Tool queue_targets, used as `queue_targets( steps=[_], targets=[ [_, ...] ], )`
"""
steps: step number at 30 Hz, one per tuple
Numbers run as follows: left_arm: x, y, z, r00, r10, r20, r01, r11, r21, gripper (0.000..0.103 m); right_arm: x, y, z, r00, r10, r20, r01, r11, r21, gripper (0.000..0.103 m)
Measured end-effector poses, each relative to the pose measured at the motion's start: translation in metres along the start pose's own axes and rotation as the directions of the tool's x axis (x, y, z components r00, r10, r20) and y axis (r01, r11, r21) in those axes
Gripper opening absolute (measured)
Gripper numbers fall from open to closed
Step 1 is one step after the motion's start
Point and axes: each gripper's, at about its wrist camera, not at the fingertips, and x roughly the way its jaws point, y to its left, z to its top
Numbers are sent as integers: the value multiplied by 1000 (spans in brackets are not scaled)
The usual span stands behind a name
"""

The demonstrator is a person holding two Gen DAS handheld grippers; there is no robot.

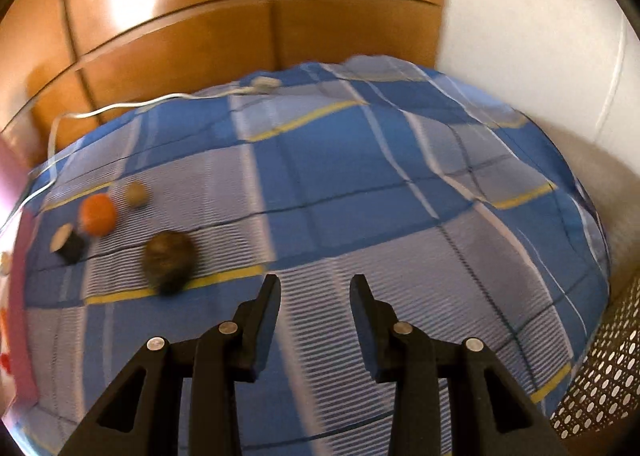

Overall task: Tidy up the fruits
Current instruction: 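Reach the left tool to the tan round slice and grasp it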

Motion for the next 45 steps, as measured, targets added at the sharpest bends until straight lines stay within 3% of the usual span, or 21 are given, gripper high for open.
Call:
queue_targets(
  steps=[12,21,29,32,36,38,40,42,45],
  targets=[
    [15,-77,26,989,-135,-53,142,974,178,98,17,-26,1,999,-44,-18,45,996,78,36],
    [55,-128,45,966,-200,-163,235,943,237,62,24,-34,4,998,-57,3,56,995,87,36],
    [97,-169,49,964,-158,-215,218,932,288,62,24,-36,5,999,-33,5,33,995,91,40],
    [118,-178,50,963,-132,-235,197,940,278,75,24,-37,4,999,-32,7,32,995,90,40],
    [143,-182,47,956,-114,-271,182,953,244,76,24,-37,4,999,-34,9,33,995,91,40],
    [152,-183,46,945,-141,-296,210,954,217,64,24,-37,4,999,-33,9,32,995,91,40],
    [155,-187,44,934,-175,-313,247,947,206,39,24,-37,4,999,-36,10,35,996,85,40],
    [152,-194,41,936,-175,-304,252,938,236,38,24,-36,4,999,-38,10,37,996,81,41],
    [147,-193,37,925,-213,-314,290,930,225,38,24,-36,4,999,-37,9,36,996,80,41]
  ],
)
